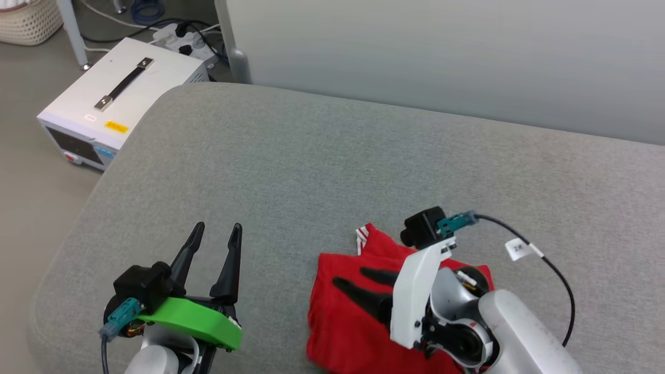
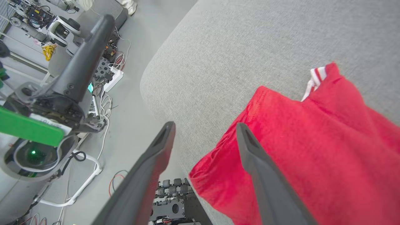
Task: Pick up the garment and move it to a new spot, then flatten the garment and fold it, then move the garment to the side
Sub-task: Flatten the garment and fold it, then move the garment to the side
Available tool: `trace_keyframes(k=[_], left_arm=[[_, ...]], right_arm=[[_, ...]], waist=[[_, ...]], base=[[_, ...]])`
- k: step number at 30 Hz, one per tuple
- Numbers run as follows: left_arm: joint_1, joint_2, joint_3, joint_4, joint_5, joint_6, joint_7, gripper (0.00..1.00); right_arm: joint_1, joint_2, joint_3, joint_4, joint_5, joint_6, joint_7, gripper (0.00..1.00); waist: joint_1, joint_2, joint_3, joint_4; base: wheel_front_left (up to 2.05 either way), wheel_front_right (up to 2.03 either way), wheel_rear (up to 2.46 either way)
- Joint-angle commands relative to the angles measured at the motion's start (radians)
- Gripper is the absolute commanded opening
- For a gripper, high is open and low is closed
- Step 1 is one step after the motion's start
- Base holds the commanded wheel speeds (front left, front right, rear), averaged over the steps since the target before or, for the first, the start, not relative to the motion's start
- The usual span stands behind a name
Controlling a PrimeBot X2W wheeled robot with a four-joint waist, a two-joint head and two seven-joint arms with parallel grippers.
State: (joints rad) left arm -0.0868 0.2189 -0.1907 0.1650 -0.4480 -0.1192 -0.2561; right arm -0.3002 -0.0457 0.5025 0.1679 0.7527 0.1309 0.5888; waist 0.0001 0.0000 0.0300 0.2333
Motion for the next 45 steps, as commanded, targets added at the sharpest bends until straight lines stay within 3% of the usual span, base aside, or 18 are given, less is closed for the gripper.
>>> trace_keyframes(k=[1,6,10,19,24,27,35,45], left_arm=[[-0.004,0.003,-0.001,-0.003,0.005,-0.003,-0.006,1.00],[0.002,0.002,-0.004,-0.016,0.000,-0.001,-0.006,1.00],[0.005,0.000,-0.001,-0.028,-0.001,0.001,-0.006,1.00],[0.002,-0.018,0.021,-0.058,0.016,0.004,-0.006,1.00],[0.003,-0.032,0.030,-0.065,0.027,0.001,-0.006,1.00],[0.007,-0.037,0.037,-0.066,0.034,-0.001,-0.006,1.00],[0.032,-0.067,0.068,-0.106,0.070,-0.007,-0.006,1.00],[0.071,-0.092,0.083,-0.112,0.124,-0.011,-0.006,1.00]], right_arm=[[-0.021,-0.005,-0.019,-0.012,-0.028,0.000,0.008,1.00],[-0.030,-0.032,-0.124,-0.068,-0.120,0.000,0.019,1.00],[-0.045,-0.114,-0.197,-0.119,-0.204,0.000,-0.033,1.00],[-0.032,-0.341,-0.263,-0.196,-0.339,0.000,-0.279,1.00],[0.038,-0.408,-0.318,-0.219,-0.401,0.000,-0.415,1.00],[0.104,-0.387,-0.387,-0.237,-0.427,0.000,-0.491,1.00],[0.286,-0.253,-0.529,-0.276,-0.479,0.000,-0.711,1.00],[0.380,-0.122,-0.538,-0.250,-0.529,0.000,-0.802,1.00]], waist=[[-0.0001,0.0000,-0.019,-0.023],[-0.0001,0.0000,-0.030,-0.055],[-0.0001,0.0000,-0.030,-0.080],[-0.0001,0.0000,-0.013,-0.133],[-0.0001,0.0000,-0.001,-0.146],[-0.0001,0.0000,0.003,-0.150],[-0.0001,0.0000,0.022,-0.159],[-0.0001,0.0000,0.027,-0.162]], base=[[0.00,0.00,0.00],[0.00,0.00,0.00],[0.00,0.00,0.00],[0.00,0.00,0.00],[0.00,0.00,0.00],[0.00,0.00,0.00],[0.00,0.00,0.00],[0.00,0.00,0.00]])
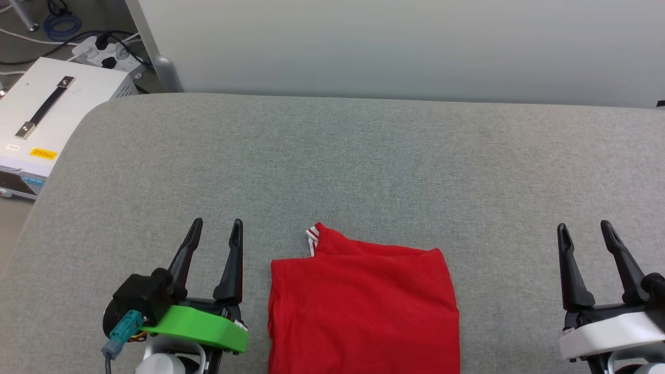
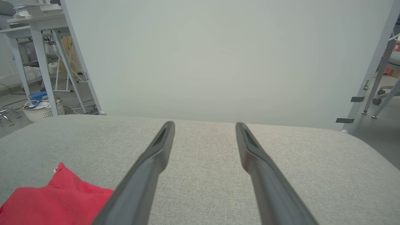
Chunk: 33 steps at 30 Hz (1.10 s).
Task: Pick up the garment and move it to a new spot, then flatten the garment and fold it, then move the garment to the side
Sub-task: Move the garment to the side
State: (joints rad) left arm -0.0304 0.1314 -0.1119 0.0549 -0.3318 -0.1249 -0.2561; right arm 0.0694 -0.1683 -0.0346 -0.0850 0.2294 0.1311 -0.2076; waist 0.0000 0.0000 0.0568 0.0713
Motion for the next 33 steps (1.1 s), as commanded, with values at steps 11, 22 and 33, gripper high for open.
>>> trace_keyframes(k=[11,22,33], left_arm=[[0.004,-0.012,0.006,-0.012,0.012,-0.006,-0.006,1.00],[-0.007,-0.008,0.002,-0.010,0.003,-0.006,-0.006,1.00],[-0.039,-0.009,-0.018,0.001,0.002,-0.006,-0.006,1.00]], right_arm=[[0.006,0.007,-0.001,0.017,-0.006,0.000,-0.009,1.00],[-0.013,-0.089,0.103,-0.017,0.127,0.000,0.376,1.00],[-0.017,-0.051,0.180,-0.155,0.200,0.000,0.962,1.00]], waist=[[0.0000,0.0000,0.006,0.003],[0.0000,0.0000,0.034,0.013],[0.0000,0.0000,0.097,0.057]], base=[[0.00,0.00,0.00],[0.00,0.00,0.00],[0.00,0.00,0.00]])
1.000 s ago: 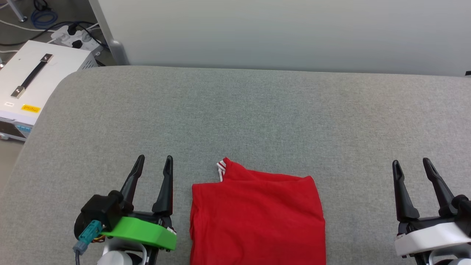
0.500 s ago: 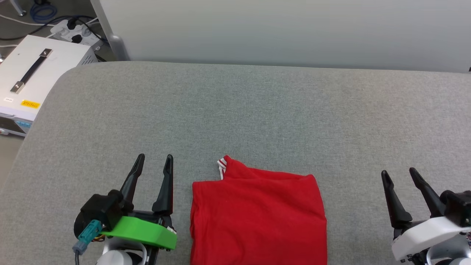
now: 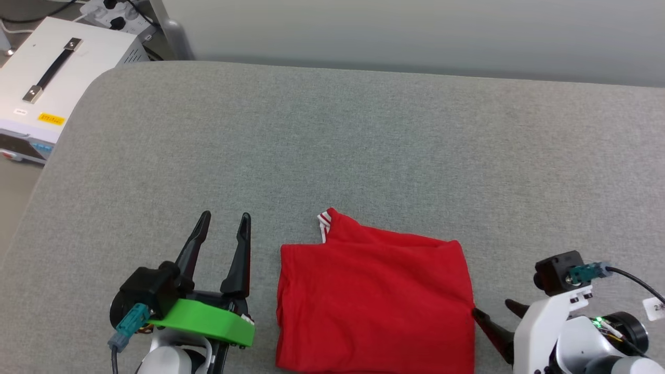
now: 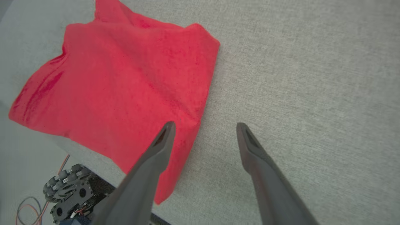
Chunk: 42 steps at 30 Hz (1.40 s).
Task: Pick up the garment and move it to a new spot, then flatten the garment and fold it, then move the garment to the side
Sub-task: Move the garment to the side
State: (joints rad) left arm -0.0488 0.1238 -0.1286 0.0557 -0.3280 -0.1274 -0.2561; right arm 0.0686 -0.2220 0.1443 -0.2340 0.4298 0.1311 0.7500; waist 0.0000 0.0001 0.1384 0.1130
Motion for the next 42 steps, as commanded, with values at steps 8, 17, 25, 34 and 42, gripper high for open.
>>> trace_keyframes(k=[8,17,25,34,42], left_arm=[[-0.046,-0.006,-0.013,0.006,-0.005,-0.003,-0.006,1.00],[-0.066,-0.005,-0.018,0.010,-0.009,-0.003,-0.006,1.00],[-0.064,-0.003,-0.026,0.016,-0.010,-0.003,-0.006,1.00],[-0.051,0.005,-0.029,0.013,-0.009,-0.003,-0.006,1.00],[-0.041,0.010,-0.056,0.007,0.007,-0.003,-0.006,1.00]], right_arm=[[-0.076,0.088,0.002,0.068,-0.034,0.000,0.101,1.00],[-0.106,0.134,0.006,0.208,-0.086,0.000,0.112,1.00],[-0.113,0.123,0.041,0.276,-0.067,0.000,0.072,0.00],[-0.142,0.054,0.072,0.240,-0.070,0.000,0.019,0.00],[-0.195,-0.126,0.122,0.155,-0.070,0.000,0.037,0.00]], waist=[[0.0000,-0.0001,0.050,0.056],[0.0000,-0.0001,0.076,0.087],[0.0000,-0.0001,0.068,0.088],[0.0000,-0.0001,0.018,0.036],[0.0000,-0.0001,0.003,-0.068]], base=[[0.00,0.00,0.00],[0.00,0.00,0.00],[0.00,0.00,0.00],[0.00,0.00,0.00],[0.00,0.00,0.00]])
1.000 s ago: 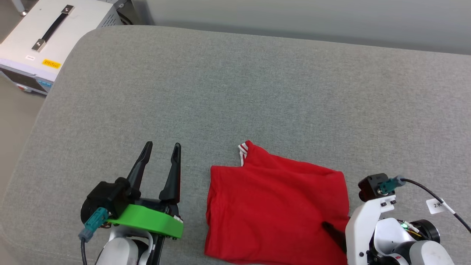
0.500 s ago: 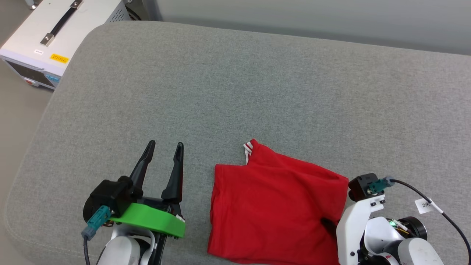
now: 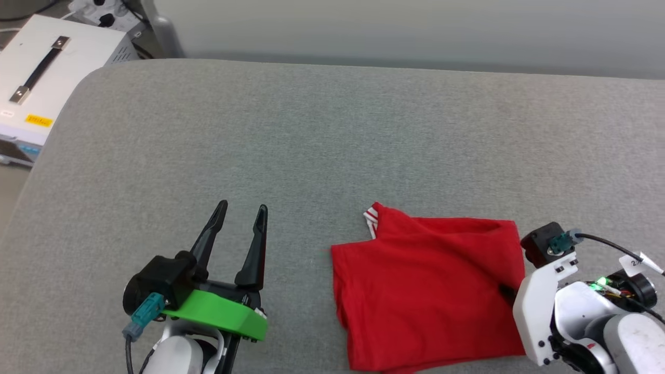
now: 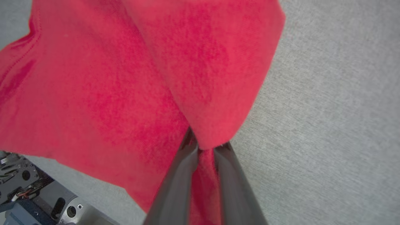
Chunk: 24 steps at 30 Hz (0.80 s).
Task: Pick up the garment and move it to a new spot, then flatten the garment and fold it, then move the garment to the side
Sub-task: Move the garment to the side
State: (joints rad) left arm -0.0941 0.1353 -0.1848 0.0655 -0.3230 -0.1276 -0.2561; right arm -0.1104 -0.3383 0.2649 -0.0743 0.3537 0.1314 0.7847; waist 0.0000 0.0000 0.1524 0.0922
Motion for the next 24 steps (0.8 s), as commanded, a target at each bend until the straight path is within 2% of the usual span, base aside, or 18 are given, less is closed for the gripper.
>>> trace_keyframes(k=[1,8,14,20,24], left_arm=[[0.008,-0.005,-0.003,-0.003,-0.004,-0.003,-0.006,1.00],[0.003,-0.008,-0.055,-0.003,-0.011,-0.003,-0.006,1.00],[-0.036,0.000,-0.086,-0.024,-0.014,-0.003,-0.006,1.00],[-0.100,0.024,-0.140,-0.062,0.006,-0.003,-0.006,1.00],[-0.151,0.040,-0.164,-0.093,0.018,-0.003,-0.006,1.00]], right_arm=[[-0.022,-0.033,0.010,-0.012,0.016,-0.001,0.009,0.00],[-0.103,-0.299,0.086,-0.064,0.038,-0.001,0.036,0.00],[-0.172,-0.481,0.117,-0.025,0.057,-0.001,-0.024,0.00],[-0.208,-0.580,0.080,0.126,0.065,-0.001,-0.163,0.00],[-0.243,-0.604,0.017,0.269,0.037,-0.001,-0.311,0.00]], waist=[[0.0000,0.0000,-0.013,-0.063],[0.0000,0.0000,0.017,-0.184],[0.0000,0.0000,0.091,-0.274],[0.0000,0.0000,0.193,-0.326],[0.0000,0.0000,0.270,-0.338]], base=[[0.00,0.00,0.00],[0.00,0.00,0.00],[0.00,0.00,0.00],[0.00,0.00,0.00],[0.00,0.00,0.00]])
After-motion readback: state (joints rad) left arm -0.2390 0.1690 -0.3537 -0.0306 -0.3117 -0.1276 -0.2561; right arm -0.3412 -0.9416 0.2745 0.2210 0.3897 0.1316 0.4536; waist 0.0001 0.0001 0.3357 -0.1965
